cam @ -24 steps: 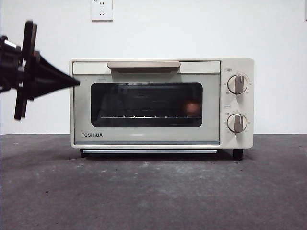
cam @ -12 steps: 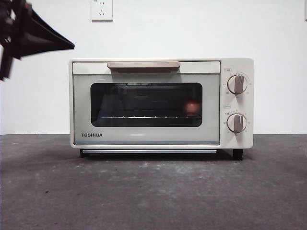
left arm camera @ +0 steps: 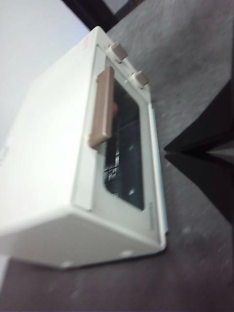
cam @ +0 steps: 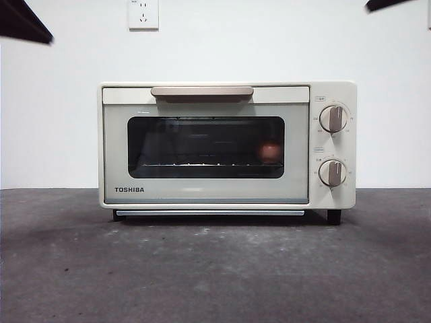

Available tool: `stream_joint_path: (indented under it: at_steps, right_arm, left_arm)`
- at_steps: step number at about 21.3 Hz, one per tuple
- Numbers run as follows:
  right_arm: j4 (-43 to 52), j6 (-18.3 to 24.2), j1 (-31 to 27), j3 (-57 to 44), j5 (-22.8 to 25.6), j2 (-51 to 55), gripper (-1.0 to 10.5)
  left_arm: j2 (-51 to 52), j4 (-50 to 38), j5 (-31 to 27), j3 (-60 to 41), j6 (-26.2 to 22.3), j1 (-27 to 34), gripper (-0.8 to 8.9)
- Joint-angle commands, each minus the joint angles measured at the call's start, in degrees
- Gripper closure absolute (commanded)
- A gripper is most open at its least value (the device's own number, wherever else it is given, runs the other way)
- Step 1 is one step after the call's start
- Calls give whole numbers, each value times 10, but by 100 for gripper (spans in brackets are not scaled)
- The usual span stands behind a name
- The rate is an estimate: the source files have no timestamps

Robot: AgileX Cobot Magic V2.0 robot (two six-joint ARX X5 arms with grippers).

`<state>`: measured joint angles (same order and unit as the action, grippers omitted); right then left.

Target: Eggoven

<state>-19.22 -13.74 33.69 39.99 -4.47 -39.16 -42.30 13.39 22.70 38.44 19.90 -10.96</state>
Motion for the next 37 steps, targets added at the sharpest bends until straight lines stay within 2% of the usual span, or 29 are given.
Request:
stream_joint_path:
  at_steps: [1,5,7,12,33,34,35,37]
  right_arm:
    - [96,-3,5,-50,-3,9,943]
    - [202,-1,5,-118,13,25,942]
    - [224,-1,5,-135,15,27,942]
    - [224,18,5,-146,15,25,942]
    - [236,18,4,-146,16,27,942]
    - [236,18,4,-146,16,27,942]
    - [236,18,4,-146,16,27,942]
    - [236,18,4,-146,16,27,942]
  left_arm:
    - [29,19,-28,16,-35,-5,806]
    - [66,64,-57,16,-59,-5,806]
    - [76,70,-58,16,-70,-5,806]
    - [87,70,-58,16,-70,-5,806]
    - [87,73,-58,15,-70,-6,806]
    - [89,71,-59,15,-84,-7,806]
    - [96,67,-63,15,-132,-6,806]
    - [110,60,-64,13,-187,-2,806]
